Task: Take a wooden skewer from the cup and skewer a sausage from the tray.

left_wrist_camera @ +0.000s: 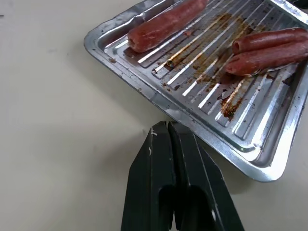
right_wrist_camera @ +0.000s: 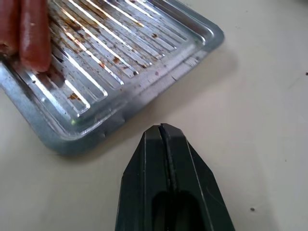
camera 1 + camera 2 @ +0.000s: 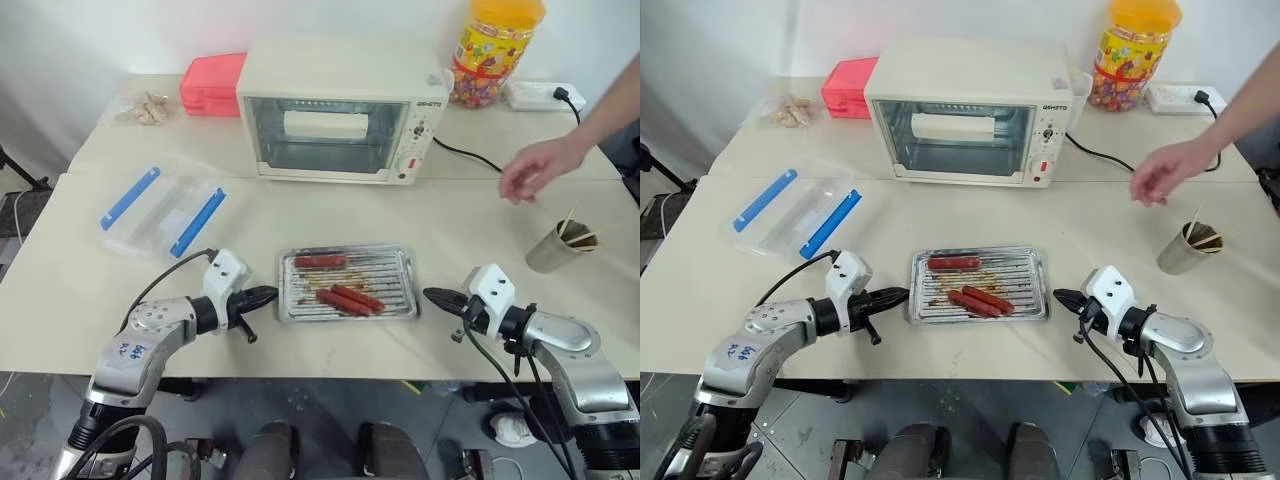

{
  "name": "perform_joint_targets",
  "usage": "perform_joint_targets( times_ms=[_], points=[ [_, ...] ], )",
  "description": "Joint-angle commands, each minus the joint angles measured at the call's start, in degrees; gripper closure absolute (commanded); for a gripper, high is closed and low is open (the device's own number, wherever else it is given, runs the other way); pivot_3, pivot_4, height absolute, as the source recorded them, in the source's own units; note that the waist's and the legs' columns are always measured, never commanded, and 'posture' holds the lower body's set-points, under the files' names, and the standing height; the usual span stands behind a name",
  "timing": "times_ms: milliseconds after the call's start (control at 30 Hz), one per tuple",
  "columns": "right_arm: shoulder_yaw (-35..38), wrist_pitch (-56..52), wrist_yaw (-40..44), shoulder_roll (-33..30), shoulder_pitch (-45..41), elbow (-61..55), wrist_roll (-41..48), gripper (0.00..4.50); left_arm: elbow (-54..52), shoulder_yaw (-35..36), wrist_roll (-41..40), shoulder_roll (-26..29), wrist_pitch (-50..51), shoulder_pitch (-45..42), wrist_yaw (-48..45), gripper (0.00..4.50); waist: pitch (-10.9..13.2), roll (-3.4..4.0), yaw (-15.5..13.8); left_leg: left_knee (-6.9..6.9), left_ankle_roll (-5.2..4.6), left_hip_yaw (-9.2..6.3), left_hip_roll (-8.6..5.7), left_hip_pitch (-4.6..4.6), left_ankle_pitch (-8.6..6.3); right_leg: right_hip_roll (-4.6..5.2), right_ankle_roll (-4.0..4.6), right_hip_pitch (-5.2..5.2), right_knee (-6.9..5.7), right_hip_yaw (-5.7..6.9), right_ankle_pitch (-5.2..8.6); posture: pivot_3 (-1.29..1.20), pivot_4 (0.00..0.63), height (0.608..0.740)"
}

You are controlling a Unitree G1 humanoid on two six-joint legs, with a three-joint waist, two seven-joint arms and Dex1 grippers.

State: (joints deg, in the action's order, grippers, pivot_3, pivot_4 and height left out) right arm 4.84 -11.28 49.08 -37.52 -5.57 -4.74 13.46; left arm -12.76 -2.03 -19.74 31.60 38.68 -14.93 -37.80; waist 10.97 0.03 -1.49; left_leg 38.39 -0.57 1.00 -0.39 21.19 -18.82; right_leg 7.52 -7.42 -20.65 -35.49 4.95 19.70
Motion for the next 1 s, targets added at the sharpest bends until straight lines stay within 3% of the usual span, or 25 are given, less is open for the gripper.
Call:
perform_joint_targets(
  times_ms=[33,300,500,667,767,933,1000],
  points=[
    [1.8,0.3,-0.9,-1.0,0.3,-2.3,0.2,4.50,1.6,-2.1,0.9,-1.0,-0.8,-2.7,-0.6,4.45,0.0,0.00,0.0,0.02,0.00,-0.01,0.00,0.02,0.00,0.00,0.00,0.00,0.00,0.01,0.00,0.00,0.150,0.740],
    [2.8,0.4,-1.5,-1.9,0.2,-1.6,0.2,4.50,3.2,-2.5,2.0,-2.4,-1.7,-4.8,0.0,4.45,0.0,0.00,0.1,0.02,0.00,0.00,0.01,0.01,0.00,-0.02,0.00,-0.01,-0.03,0.01,0.00,0.00,0.150,0.740],
    [5.5,0.8,-0.5,-3.2,1.9,-1.3,1.5,4.50,-3.6,2.6,0.0,0.7,-2.1,2.0,-1.3,4.45,0.0,0.00,0.2,-0.03,0.00,-0.01,0.02,0.01,0.00,-0.01,0.00,-0.02,0.00,0.00,0.00,0.00,0.150,0.740],
    [11.9,0.7,3.0,-2.1,6.5,-3.7,10.2,4.50,-9.7,13.8,-2.8,3.4,-7.9,15.4,-3.5,4.45,0.0,0.00,0.3,-0.10,0.00,0.01,0.07,-0.03,0.00,-0.02,0.00,-0.01,0.05,-0.01,0.00,0.00,0.150,0.740],
    [13.8,3.6,9.3,-1.8,10.2,-5.5,15.5,4.50,-10.5,22.5,-5.7,3.7,-13.7,24.4,-7.5,4.45,0.0,0.00,0.2,-0.10,0.00,0.01,0.07,-0.04,0.00,0.01,0.00,0.04,0.10,-0.02,0.00,0.00,0.150,0.740],
    [12.1,3.5,15.0,-1.5,13.0,-9.6,20.5,3.03,-9.4,28.3,-7.3,4.3,-22.3,32.3,-13.9,4.50,0.0,0.01,-0.1,-0.09,-0.02,-0.08,0.06,-0.06,-0.02,0.10,0.00,0.17,0.51,-0.20,0.00,0.00,0.150,0.740],
    [9.7,4.2,17.4,-1.4,14.3,-12.1,20.6,2.34,-8.3,30.0,-7.6,5.0,-24.3,34.4,-16.2,4.13,0.0,0.01,0.0,-0.11,-0.02,-0.15,0.06,-0.06,-0.02,0.12,0.01,0.19,0.54,-0.38,-0.01,0.00,0.150,0.740]
  ],
)
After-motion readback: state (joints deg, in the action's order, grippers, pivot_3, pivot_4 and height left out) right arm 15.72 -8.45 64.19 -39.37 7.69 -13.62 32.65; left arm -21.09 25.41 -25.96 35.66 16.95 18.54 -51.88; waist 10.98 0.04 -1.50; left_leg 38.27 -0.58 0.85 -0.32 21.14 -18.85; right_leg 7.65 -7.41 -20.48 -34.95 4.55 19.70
